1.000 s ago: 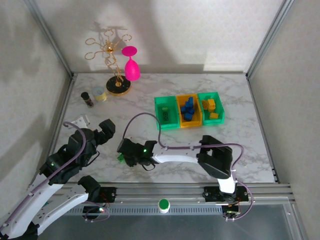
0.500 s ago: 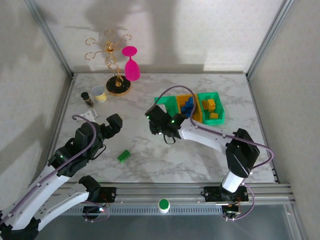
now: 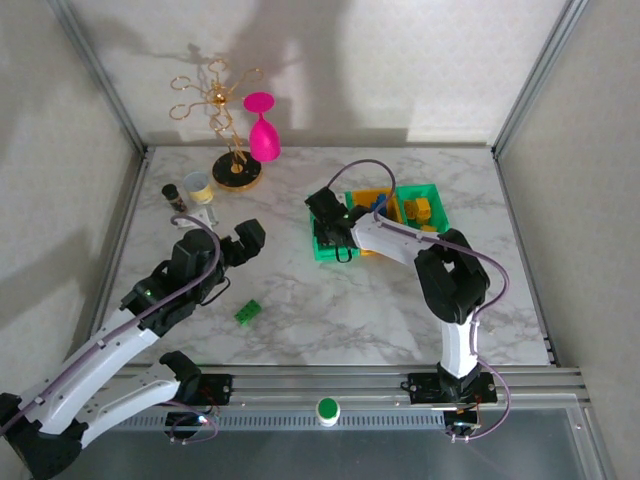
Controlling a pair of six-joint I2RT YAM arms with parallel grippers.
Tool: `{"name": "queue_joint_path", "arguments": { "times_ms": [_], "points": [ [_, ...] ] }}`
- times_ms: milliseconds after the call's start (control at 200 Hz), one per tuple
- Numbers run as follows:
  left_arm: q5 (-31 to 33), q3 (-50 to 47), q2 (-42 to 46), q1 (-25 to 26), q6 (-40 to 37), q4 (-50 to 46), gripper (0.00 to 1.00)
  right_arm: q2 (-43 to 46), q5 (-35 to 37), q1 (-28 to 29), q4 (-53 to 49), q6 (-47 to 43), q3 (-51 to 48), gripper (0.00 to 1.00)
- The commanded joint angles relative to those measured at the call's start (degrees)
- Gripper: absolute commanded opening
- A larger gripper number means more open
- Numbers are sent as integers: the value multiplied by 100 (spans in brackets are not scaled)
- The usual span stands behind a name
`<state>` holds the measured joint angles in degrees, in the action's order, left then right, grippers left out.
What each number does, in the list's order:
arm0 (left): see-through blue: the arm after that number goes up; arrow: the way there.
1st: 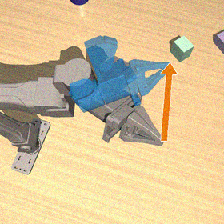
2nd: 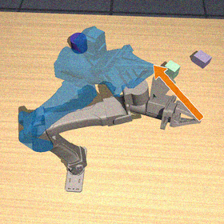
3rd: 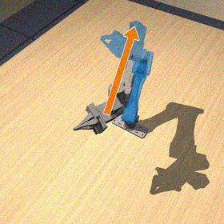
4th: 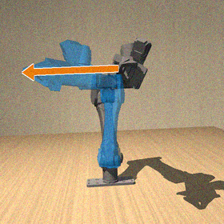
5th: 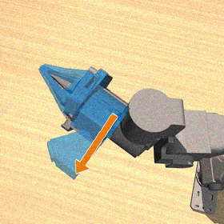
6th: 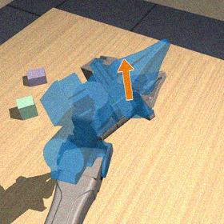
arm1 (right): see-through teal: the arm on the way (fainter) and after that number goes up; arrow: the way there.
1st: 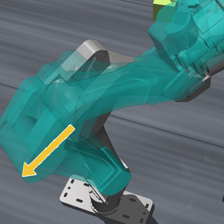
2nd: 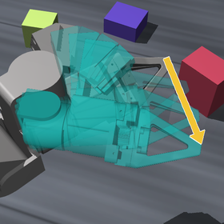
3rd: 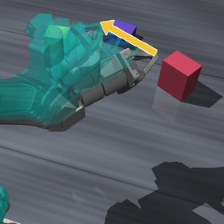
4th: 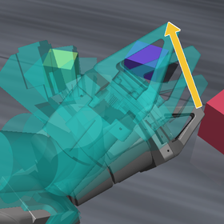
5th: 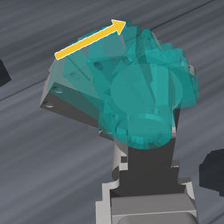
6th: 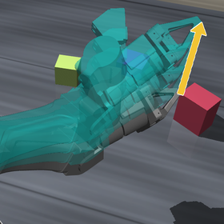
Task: Sort the legos into containers by color
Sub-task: Place the lego in the container.
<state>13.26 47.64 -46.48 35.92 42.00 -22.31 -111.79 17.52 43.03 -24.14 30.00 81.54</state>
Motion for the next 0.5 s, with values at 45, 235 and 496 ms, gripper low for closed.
{"name": "queue_joint_path", "arguments": {
  "times_ms": [45, 235, 496],
  "points": [
    [-27, -26, -10, -17, -163, 105, 100, -417, -108, -236, 126, -207, 496, 24],
    [2, -52, 16, -19, -140, 113, 100, -731, -64, -456, 145, -288, 729, 25],
    [-33, -70, -28, -23, -133, 143, 99, -873, -79, -567, 134, -324, 804, 34]
  ]
}}
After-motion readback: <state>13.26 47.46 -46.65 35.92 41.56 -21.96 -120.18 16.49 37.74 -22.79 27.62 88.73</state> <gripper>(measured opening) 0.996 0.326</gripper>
